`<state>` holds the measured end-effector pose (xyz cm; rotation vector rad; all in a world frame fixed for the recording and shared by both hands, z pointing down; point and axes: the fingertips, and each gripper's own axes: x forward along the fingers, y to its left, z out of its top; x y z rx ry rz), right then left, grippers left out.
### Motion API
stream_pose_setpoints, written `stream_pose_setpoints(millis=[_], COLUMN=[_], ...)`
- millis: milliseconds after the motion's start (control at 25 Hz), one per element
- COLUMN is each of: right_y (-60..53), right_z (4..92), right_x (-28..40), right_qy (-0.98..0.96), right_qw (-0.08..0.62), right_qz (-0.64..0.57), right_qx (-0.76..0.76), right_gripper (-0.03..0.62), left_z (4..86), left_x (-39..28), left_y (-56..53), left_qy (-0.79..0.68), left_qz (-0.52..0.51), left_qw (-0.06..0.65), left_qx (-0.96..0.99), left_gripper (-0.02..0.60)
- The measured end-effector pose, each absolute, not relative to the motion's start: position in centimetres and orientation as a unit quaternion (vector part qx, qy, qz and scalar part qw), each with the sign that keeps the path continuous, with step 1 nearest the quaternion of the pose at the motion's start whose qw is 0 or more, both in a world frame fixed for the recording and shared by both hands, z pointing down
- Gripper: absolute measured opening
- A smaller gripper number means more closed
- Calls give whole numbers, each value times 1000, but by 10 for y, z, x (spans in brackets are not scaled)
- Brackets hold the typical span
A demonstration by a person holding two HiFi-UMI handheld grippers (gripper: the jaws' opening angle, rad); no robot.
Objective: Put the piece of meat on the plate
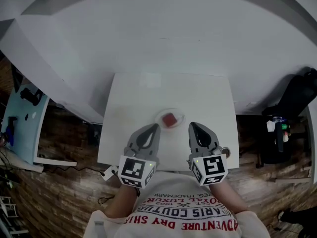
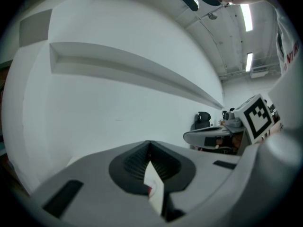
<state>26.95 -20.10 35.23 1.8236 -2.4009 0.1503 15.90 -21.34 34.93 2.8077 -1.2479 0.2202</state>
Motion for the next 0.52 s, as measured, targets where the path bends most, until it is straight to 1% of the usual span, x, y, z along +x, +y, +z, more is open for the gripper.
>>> stream_pose_setpoints(millis=[520], right_y=[-202], right_z=[351], right_x=[277], right_qy=[-788], right_qw=[52], right_qz=[55], right_qx=[611], right_gripper=[12], left_z=[349], left_x=[164], left_y=[-216], left_qy=[-403], left_qz=[69], left_qw=[32], left_qx=[912], left_gripper=[-2])
